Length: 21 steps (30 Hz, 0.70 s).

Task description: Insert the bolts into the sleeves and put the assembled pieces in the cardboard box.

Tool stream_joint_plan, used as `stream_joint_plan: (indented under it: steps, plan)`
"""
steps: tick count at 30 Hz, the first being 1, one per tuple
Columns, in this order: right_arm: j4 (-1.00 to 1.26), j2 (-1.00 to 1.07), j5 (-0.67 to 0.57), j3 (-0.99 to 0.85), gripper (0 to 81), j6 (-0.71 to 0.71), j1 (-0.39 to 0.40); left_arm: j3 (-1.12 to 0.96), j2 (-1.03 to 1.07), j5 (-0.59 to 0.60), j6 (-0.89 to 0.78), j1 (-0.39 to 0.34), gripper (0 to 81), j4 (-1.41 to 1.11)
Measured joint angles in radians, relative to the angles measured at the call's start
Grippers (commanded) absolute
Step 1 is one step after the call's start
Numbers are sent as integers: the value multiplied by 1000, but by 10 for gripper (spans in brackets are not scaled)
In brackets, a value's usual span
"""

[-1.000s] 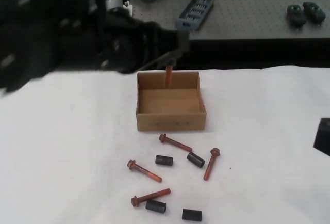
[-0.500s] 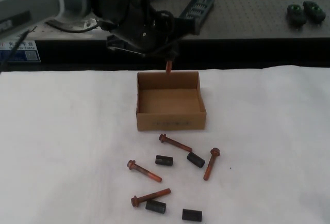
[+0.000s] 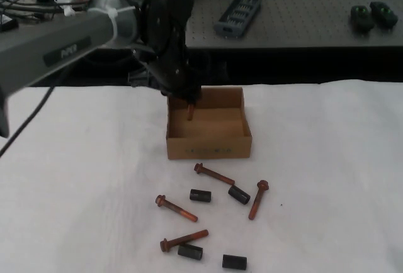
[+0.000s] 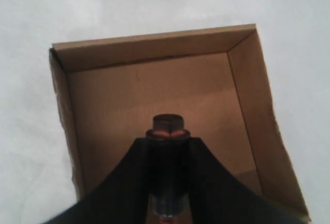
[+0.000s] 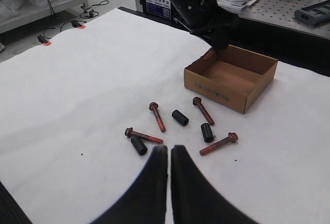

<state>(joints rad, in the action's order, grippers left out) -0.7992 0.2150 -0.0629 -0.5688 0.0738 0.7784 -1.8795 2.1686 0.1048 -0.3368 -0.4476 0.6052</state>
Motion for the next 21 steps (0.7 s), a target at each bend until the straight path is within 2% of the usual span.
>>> stream_joint_plan:
  steps: [21]
  plan:
    - [-3,0,1,0,28,74,0,-3,95,-49,0,8,6,-67]
